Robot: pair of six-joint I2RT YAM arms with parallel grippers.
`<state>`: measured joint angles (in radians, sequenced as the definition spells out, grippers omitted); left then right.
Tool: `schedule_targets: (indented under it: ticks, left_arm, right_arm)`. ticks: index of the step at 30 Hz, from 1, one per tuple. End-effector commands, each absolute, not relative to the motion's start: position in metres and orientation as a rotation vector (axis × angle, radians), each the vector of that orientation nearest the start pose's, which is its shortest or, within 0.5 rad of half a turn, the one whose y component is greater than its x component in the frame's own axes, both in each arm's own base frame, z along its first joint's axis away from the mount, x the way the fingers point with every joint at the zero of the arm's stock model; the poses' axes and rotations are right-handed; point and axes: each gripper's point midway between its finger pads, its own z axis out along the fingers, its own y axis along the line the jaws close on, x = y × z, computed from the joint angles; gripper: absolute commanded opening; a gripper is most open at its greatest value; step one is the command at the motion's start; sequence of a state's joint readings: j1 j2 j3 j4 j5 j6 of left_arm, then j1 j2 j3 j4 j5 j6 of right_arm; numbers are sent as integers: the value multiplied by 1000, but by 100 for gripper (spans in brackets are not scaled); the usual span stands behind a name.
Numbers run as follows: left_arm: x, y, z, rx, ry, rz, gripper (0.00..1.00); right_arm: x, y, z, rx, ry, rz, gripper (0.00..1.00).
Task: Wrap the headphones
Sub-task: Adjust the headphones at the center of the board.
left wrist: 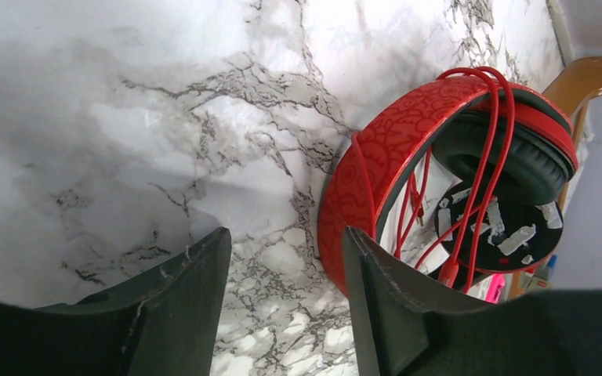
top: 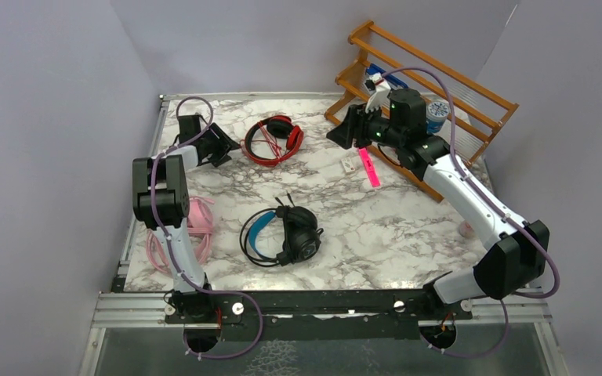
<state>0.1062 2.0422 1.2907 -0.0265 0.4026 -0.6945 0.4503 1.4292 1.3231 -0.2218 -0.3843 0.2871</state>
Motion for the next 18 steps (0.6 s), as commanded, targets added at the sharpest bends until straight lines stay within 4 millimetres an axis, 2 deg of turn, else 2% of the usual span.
schedule_targets:
  ticks: [1, 6, 9, 13, 18]
  left_arm:
    - [498, -36, 57, -764, 2236, -800, 61]
    - [498, -35, 68, -747, 2209, -827, 65]
    - [501, -34, 67, -753, 2201, -856, 66]
    - [505, -43, 69, -737, 2176, -957, 68]
    - [508, -44, 73, -744, 2149, -984, 74]
  right_arm:
    - [377, 274, 279, -459, 1924, 890, 58]
    - [406, 299, 243, -488, 1966, 946, 58]
    - [428, 319, 221, -492, 1994, 963, 59]
    - [460, 345, 204, -461, 1996, 1000, 61]
    - [488, 366, 177, -402, 2044, 999, 62]
